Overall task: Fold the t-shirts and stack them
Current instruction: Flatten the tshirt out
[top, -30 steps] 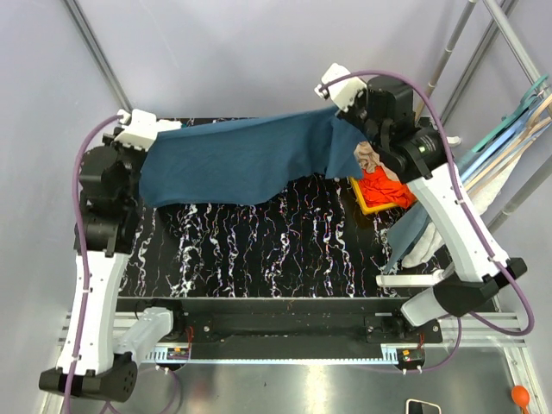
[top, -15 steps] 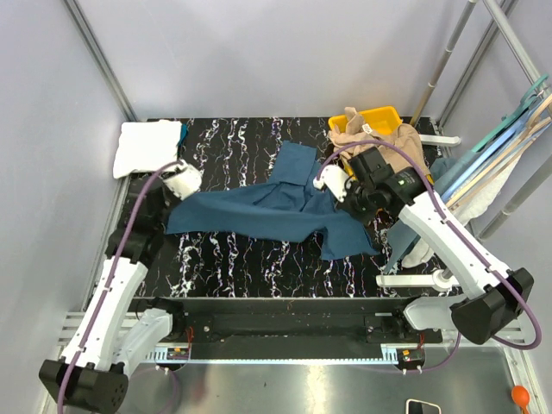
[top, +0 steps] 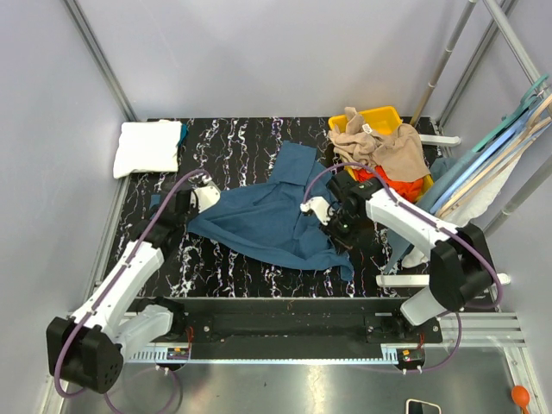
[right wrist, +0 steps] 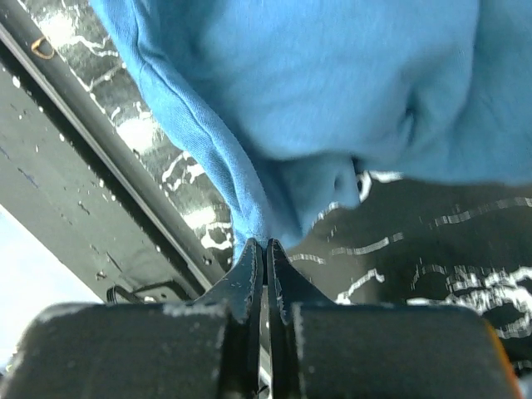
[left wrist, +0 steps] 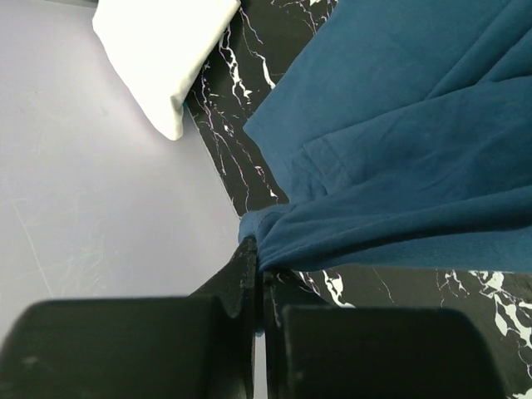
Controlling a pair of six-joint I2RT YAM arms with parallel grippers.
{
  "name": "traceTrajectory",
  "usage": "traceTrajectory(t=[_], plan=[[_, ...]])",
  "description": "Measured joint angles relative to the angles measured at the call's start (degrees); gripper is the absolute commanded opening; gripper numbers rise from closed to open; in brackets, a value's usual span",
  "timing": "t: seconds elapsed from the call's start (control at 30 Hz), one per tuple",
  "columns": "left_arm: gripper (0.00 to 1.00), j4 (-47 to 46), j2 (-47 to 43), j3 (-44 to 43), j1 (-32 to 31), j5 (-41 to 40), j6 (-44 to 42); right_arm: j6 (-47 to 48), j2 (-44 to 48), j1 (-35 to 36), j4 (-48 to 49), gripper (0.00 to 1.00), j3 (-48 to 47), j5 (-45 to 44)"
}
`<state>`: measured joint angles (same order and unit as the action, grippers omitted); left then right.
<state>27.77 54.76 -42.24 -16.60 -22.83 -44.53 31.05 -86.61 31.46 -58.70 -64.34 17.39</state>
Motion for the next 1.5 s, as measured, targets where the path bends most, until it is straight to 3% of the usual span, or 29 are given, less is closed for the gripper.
traceTrajectory(t=[0.07, 0.17, 0.2, 0.27, 0.43, 0.8, 1.5], plan=[[0.00, -1.09, 1.22, 0.04, -0.02, -0.35, -0.02, -0.13, -1.70, 0.46, 1.20, 0.04, 0.11, 0.63], [0.00, -3.26, 2.01, 0.24, -0.02, -1.27, -0.26, -0.46, -2.95, 1.44, 2.45, 0.21, 0.35, 1.66], [0.00, -4.02, 2.25, 0.33, -0.02, -1.64, -0.37, -0.52, -2.97, 1.84, 2.64, 0.39, 0.59, 1.81], [0.00, -5.97, 2.80, 0.68, -0.02, -2.54, -0.79, -0.83, -2.67, 2.62, 3.28, 0.42, 1.55, 1.97], [0.00, -12.81, 3.65, 4.44, 0.00, -4.90, -3.69, -1.42, 1.66, 4.76, 4.02, 0.69, 6.80, 1.57], [0.00, -19.76, 8.11, 6.34, 6.25, -5.29, -8.22, -1.49, 14.21, 7.06, 4.46, 0.68, 14.32, -2.75], [0.00, -21.40, 10.08, 6.29, 7.50, -5.25, -9.51, 3.34, 5.99, 7.06, 14.84, 0.69, 22.99, -6.45]])
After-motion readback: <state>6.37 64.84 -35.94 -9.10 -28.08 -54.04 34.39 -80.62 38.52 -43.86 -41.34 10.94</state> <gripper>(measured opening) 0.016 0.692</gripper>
